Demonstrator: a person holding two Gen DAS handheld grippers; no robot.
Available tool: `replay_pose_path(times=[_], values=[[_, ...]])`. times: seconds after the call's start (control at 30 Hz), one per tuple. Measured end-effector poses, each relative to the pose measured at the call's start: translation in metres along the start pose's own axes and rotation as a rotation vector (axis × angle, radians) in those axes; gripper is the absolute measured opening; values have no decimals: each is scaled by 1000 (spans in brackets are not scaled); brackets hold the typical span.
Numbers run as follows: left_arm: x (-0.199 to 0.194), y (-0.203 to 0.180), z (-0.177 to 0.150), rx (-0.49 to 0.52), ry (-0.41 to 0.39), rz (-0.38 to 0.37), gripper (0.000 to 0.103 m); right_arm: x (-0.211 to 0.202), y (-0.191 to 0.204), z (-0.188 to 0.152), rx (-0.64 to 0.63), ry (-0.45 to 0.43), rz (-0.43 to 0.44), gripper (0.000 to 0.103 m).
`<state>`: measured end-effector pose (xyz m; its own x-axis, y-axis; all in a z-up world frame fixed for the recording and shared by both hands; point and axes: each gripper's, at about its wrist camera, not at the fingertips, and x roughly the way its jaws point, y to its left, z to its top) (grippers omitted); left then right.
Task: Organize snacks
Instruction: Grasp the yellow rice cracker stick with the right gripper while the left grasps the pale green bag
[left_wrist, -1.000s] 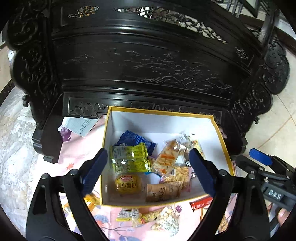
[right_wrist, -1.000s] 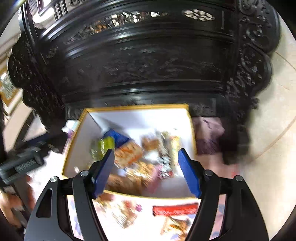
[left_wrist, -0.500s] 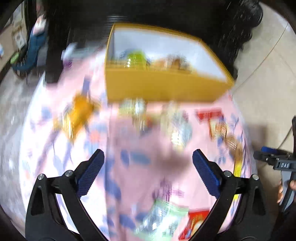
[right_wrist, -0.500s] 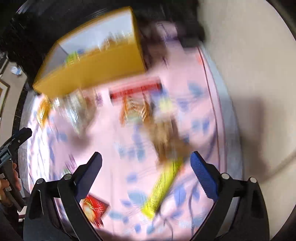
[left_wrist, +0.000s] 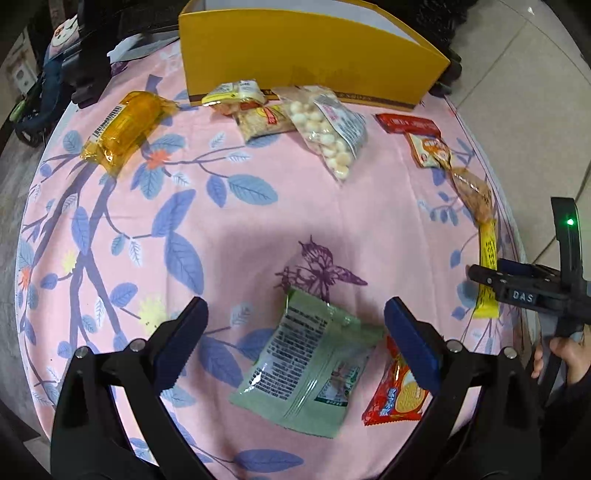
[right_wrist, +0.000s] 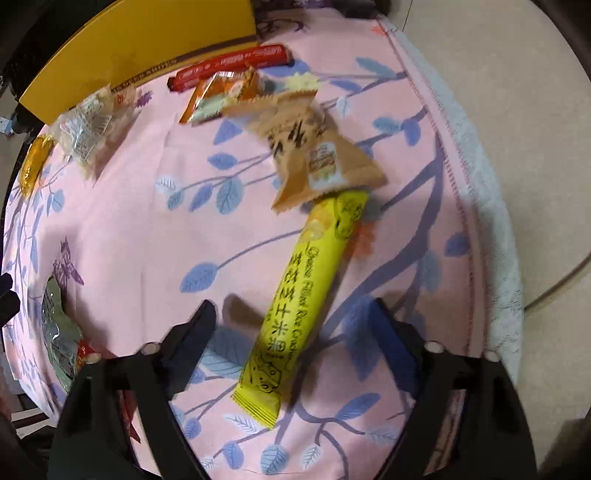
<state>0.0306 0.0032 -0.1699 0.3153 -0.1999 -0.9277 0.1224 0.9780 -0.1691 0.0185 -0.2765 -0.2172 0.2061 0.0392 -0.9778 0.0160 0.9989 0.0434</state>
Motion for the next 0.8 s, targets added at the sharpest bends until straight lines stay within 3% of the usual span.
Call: replay_pose_path(times=[0.1,0.13,0.17,0.2,0.37,0.57,0.67,0.8], values=[[3,-2,-8,10,12,6,98,-5,8,-8,-51,-53,-34,69],[5,-1,-9,3,18,1,98,-6,8,-10,-56,-64,-32,61],[6,0,-11,-4,21,-1,98,-9,8,-12,-58,-84,-28,38],[7,0,-12,-9,22,-4,98,-13,8,-13,-62,-99,-22,31],[11,2,-17,-7,21,-2,98,-17,13,-19,-74,-86,30,25],[31,-11,-32,50,112,-16,98,-32,46,-21,-159,-95,100,23],[43,-21,-39,96,170,6,99,-35,57,-17,-187,-101,112,23],[51,-37,-49,198,176,81,101,-26,57,-7,-195,-91,120,23]])
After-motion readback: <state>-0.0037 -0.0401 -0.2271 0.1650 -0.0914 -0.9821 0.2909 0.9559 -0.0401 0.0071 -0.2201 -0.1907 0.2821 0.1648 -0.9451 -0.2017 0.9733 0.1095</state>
